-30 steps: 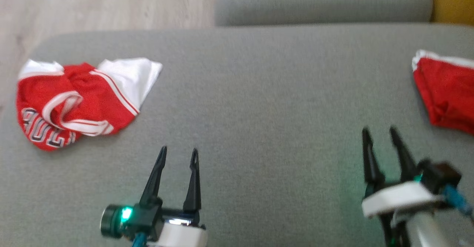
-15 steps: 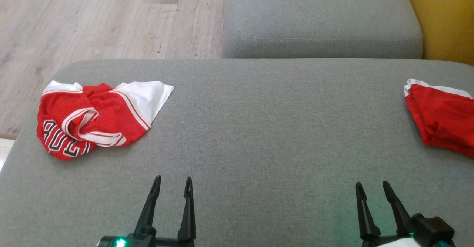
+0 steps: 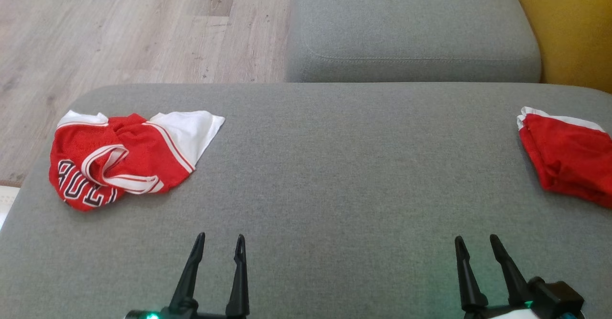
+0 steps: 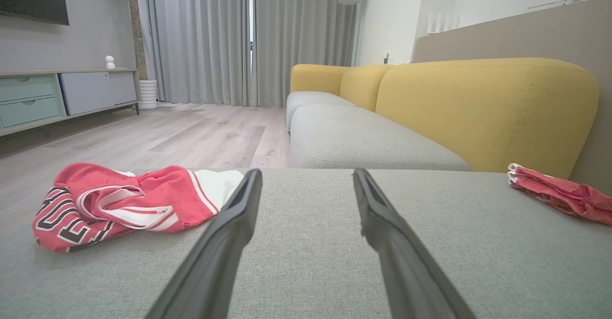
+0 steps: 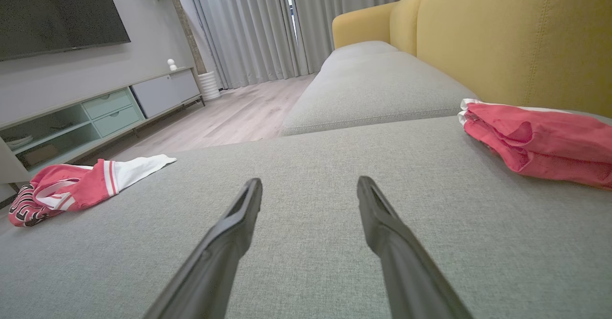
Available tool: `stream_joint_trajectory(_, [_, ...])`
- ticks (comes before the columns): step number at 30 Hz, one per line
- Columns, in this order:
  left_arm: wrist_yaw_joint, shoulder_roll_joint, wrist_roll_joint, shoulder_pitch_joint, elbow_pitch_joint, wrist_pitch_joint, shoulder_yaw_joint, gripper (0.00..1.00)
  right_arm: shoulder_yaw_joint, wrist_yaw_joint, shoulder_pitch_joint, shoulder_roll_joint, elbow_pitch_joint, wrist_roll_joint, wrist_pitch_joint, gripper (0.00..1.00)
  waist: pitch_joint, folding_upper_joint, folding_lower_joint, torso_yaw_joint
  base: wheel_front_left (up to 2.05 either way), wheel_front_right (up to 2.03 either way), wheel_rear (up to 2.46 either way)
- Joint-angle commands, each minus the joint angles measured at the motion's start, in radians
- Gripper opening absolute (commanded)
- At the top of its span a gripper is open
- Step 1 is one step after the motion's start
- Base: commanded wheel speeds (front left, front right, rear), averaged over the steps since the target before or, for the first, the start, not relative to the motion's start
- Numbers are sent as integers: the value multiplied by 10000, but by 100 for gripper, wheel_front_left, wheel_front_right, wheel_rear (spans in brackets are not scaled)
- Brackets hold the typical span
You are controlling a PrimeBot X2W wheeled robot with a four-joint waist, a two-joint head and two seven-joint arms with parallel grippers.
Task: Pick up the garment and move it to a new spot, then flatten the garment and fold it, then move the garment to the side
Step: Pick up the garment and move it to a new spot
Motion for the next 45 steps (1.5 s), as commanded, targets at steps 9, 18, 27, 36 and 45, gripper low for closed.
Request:
stream_joint_trajectory(9, [-7, -28, 93, -287, -272, -51, 354, 100, 265, -7, -96, -54, -344, 185, -110, 100, -51, 0, 0, 11, 0, 0, 0])
stream_joint_trajectory(18, [-18, -28, 147, -328, -238, -51, 368, 100, 392, -7, -83, -53, -370, 103, -110, 100, -25, 0, 0, 340, 0, 0, 0])
stream_joint_trajectory(27, [-7, -28, 212, -392, -260, -51, 464, 100, 586, -7, -179, -53, -390, 192, -110, 100, 131, 0, 0, 1398, 0, 0, 0])
stream_joint_trajectory(36, [-30, -28, 234, -444, -287, -51, 627, 100, 684, -7, -338, -53, -361, 181, -110, 100, 292, 0, 0, 2492, 0, 0, 0])
stream_joint_trajectory(45, [-26, -28, 191, -462, -305, -51, 641, 100, 686, -7, -401, -53, -358, 132, -110, 100, 418, 0, 0, 3147, 0, 0, 0])
